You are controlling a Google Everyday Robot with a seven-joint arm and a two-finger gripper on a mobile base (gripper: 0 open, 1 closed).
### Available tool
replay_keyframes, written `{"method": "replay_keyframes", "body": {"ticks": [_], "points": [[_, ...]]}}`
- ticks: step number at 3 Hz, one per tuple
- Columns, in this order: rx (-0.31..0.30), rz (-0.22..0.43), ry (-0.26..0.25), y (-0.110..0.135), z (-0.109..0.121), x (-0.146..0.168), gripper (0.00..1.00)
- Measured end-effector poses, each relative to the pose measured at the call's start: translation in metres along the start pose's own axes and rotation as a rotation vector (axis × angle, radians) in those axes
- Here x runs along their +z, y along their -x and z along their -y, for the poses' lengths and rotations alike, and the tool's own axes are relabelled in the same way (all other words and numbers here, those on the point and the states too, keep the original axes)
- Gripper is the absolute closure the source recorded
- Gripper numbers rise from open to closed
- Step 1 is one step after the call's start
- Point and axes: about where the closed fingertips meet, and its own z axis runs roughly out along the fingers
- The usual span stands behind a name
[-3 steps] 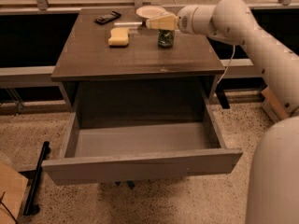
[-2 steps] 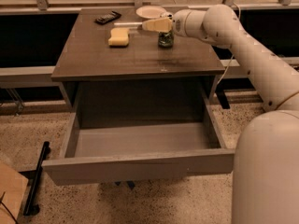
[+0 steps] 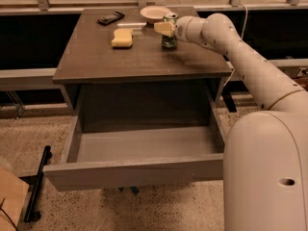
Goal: Place green can into top drawer
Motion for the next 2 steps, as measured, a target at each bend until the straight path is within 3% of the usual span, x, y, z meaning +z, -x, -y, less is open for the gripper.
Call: {"method": "replay_keyframes", "body": {"ticks": [1,2], "points": [[0.003,0.007,-0.020,0.000,0.006,-0.007,0.65],[-0.018,0.011,-0.002,0.016,-0.005,-0.035,0.88]]}}
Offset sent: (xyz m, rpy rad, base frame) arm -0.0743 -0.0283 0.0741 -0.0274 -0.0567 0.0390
